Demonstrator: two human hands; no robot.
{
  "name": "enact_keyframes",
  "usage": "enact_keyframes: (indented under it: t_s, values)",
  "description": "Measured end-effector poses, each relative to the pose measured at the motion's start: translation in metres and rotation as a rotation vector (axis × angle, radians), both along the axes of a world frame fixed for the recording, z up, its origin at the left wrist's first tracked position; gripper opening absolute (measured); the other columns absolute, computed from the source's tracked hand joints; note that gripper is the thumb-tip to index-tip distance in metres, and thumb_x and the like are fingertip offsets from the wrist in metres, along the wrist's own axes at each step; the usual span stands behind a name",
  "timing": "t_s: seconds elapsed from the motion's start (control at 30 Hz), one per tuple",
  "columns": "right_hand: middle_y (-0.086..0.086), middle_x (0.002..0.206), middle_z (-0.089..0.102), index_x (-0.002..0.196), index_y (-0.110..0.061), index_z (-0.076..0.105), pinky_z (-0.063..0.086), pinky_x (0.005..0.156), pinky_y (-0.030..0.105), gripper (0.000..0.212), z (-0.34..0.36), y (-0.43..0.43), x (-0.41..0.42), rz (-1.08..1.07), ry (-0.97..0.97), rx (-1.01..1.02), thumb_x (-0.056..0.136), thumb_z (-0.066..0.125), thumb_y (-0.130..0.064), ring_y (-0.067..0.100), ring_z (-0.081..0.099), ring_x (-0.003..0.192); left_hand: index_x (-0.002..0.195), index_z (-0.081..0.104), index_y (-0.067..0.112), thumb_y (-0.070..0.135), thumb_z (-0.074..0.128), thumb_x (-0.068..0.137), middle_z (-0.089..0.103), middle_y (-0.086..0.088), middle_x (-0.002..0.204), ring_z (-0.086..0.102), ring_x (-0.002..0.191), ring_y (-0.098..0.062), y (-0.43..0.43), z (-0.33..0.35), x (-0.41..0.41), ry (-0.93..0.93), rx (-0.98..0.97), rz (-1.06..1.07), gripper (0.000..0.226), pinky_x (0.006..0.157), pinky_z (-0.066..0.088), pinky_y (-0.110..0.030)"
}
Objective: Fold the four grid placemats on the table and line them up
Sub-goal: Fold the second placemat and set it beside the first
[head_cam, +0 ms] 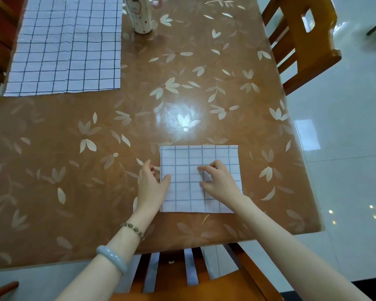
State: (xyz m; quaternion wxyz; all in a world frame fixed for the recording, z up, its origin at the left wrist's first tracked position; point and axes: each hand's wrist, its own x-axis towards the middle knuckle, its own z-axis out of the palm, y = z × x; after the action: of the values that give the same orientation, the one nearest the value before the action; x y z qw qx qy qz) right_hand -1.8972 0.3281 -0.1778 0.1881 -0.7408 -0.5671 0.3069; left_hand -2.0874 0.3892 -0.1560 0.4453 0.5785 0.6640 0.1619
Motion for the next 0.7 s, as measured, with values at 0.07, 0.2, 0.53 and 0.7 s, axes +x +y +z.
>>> enact_keyframes:
  t_s: [0.07,0.2,0.53,0.7]
  values:
    - [-0.001,0.102,0.039,0.131,-0.012,0.053,0.033,0.080,0.018,0.052,0.003,0.000,0.002,0.014,0.032,-0.050,0.081,0.067,-0.011,0.012,0.039,0.091,0.143,0.029,0.008,0.017,0.068,0.087,0.048,-0.004,0.132,0.053,0.112,-0.018,0.006,0.002,0.004,-0.072,-0.109,0.088,0.069,0.092,0.046,-0.031]
    - [-0.001,0.102,0.037,0.134,-0.013,0.050,0.030,0.078,0.015,0.056,0.005,0.001,0.004,0.032,0.038,-0.070,0.080,0.067,-0.012,0.012,0.037,0.090,0.122,0.044,0.012,0.029,0.072,0.083,0.061,0.004,0.094,0.061,0.094,-0.020,0.014,-0.003,0.005,0.054,-0.253,0.008,0.051,0.083,0.050,-0.036]
    - [0.000,0.104,0.040,0.132,-0.016,0.051,0.037,0.085,0.019,0.056,0.006,0.002,0.005,0.032,0.066,-0.086,0.079,0.068,-0.013,0.015,0.041,0.095,0.108,0.050,0.014,0.036,0.070,0.084,0.054,-0.006,0.120,0.052,0.107,-0.020,0.018,0.002,0.013,0.040,-0.209,0.051,0.038,0.087,0.043,-0.032]
    - [0.000,0.103,0.039,0.131,-0.015,0.052,0.039,0.086,0.022,0.055,0.008,0.002,0.004,0.026,0.074,-0.088,0.078,0.067,-0.012,0.016,0.042,0.095,0.136,0.037,0.010,0.028,0.071,0.083,0.034,-0.009,0.144,0.029,0.134,-0.031,0.002,0.009,0.023,0.177,-0.103,0.006,0.066,0.109,0.030,-0.042]
